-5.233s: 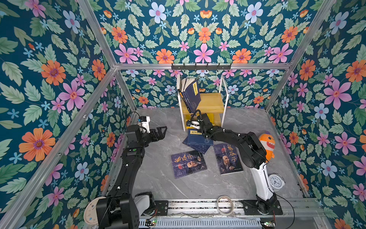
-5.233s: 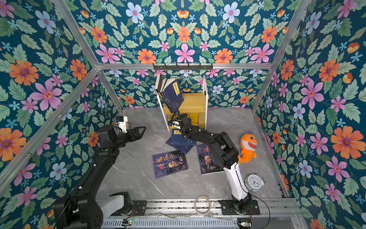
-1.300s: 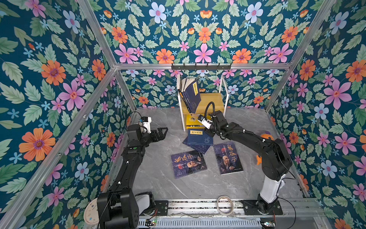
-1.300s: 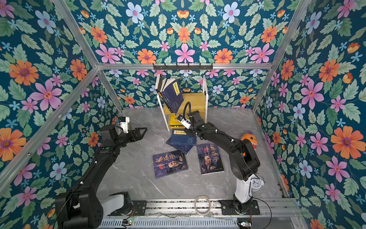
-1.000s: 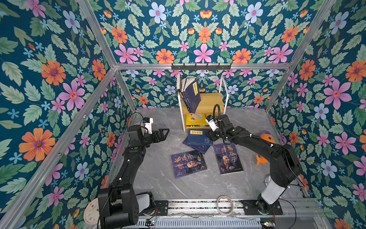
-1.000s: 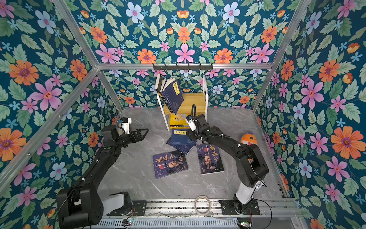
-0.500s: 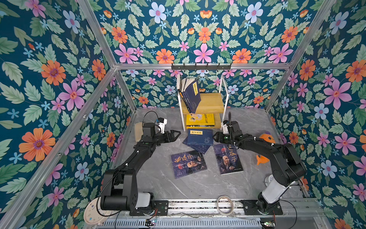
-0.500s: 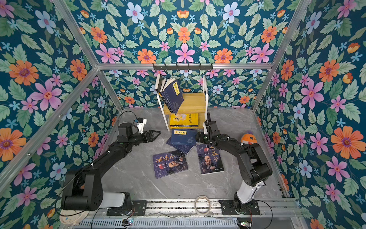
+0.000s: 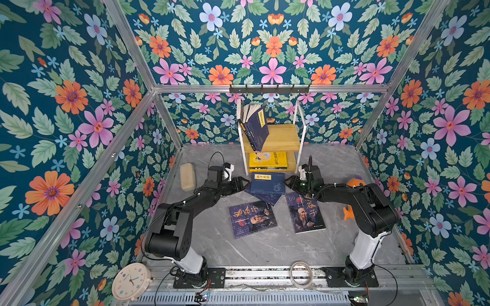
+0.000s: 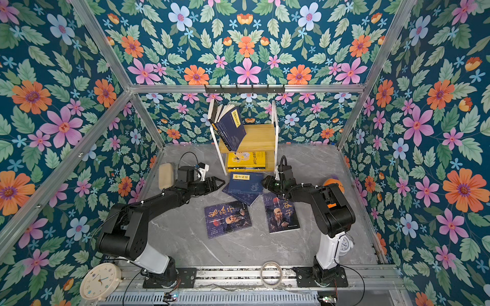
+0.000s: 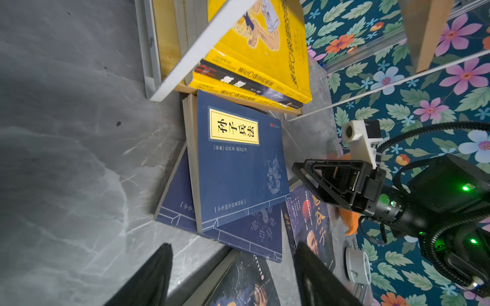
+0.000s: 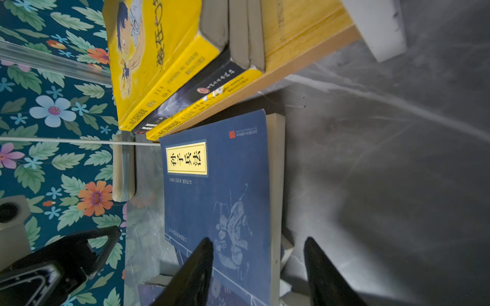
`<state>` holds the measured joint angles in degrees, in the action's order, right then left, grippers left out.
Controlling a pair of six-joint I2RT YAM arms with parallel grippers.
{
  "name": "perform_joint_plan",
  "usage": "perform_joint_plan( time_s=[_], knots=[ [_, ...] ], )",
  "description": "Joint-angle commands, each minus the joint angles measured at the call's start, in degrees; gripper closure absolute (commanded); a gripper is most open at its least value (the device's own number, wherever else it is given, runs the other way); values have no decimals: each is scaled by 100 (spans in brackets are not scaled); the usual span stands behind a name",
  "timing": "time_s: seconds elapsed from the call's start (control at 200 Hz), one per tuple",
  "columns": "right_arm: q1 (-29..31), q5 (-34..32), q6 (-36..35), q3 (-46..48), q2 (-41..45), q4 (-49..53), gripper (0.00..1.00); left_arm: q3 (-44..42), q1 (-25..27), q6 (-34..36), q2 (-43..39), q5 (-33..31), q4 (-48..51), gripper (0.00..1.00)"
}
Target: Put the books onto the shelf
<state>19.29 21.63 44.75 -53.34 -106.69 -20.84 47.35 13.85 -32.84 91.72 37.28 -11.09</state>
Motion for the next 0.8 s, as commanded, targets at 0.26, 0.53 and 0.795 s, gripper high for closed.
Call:
perform_joint_plan(
  time_s=[0.26, 0.53, 0.795],
  knots=[
    [-4, 113, 649, -56, -614, -1085, 46, 578, 175, -240, 786, -79, 79, 54],
    [-7, 245, 972, 21, -963, -1590, 47, 770, 284, -195, 1252, -47, 89, 58],
    [66, 416, 1115, 163, -1040, -2002, 50, 868, 346, -267, 1610, 16, 73, 60]
  ],
)
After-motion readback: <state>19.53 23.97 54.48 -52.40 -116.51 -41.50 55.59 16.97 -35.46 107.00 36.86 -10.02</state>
